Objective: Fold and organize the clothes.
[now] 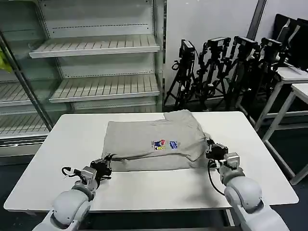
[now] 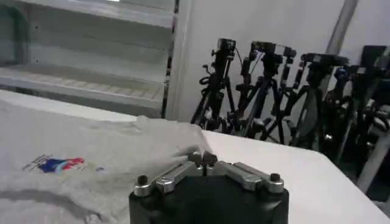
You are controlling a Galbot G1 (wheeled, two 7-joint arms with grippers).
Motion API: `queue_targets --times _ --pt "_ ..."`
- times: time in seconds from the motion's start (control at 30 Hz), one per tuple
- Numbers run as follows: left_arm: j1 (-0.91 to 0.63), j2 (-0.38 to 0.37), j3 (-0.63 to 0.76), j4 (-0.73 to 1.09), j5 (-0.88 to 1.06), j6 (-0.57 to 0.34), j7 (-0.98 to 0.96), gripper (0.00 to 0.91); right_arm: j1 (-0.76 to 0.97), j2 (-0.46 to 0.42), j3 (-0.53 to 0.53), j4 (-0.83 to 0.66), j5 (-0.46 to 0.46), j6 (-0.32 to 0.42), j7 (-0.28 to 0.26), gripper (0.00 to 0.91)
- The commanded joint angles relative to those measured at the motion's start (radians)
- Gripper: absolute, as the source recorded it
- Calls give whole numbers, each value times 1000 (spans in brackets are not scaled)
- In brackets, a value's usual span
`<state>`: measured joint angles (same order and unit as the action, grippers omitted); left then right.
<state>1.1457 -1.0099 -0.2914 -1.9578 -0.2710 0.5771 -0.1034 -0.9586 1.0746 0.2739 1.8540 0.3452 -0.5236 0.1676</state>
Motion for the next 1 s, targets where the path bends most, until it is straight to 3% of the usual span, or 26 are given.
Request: queue_targets --times 0.03,0.27,0.37,0.47,0.6,0.73,0.8,0.83,0.87,1.0 --pt "-45 -15 22 44 13 0 -4 907 88 18 -53 -102 -45 -4 -11 907" --pt "-1 -33 -26 4 -11 -1 -17 907 -60 36 13 10 -79 82 4 907" --pt "38 -44 -51 -26 -13 -1 -21 907 -150 38 61 81 -75 85 18 907" --pt "92 -55 -69 -43 -18 -2 -24 907 -251 34 119 157 -69 77 26 907" --pt "117 -63 -67 -17 -17 -9 -23 907 -300 32 161 142 -37 41 39 907" --pt "100 -70 -58 14 -39 -3 -23 907 -284 42 174 80 84 -28 61 907" --pt "92 -72 -56 25 -44 -5 -24 30 -274 47 173 63 158 -46 69 907" --pt "88 -72 -55 30 -51 -6 -25 20 -271 48 170 54 188 -54 71 212" --pt "87 -71 -55 32 -54 -5 -26 20 -271 50 169 51 205 -54 72 0" --pt "88 -69 -57 37 -67 -1 -27 20 -275 53 157 54 248 -55 72 0"
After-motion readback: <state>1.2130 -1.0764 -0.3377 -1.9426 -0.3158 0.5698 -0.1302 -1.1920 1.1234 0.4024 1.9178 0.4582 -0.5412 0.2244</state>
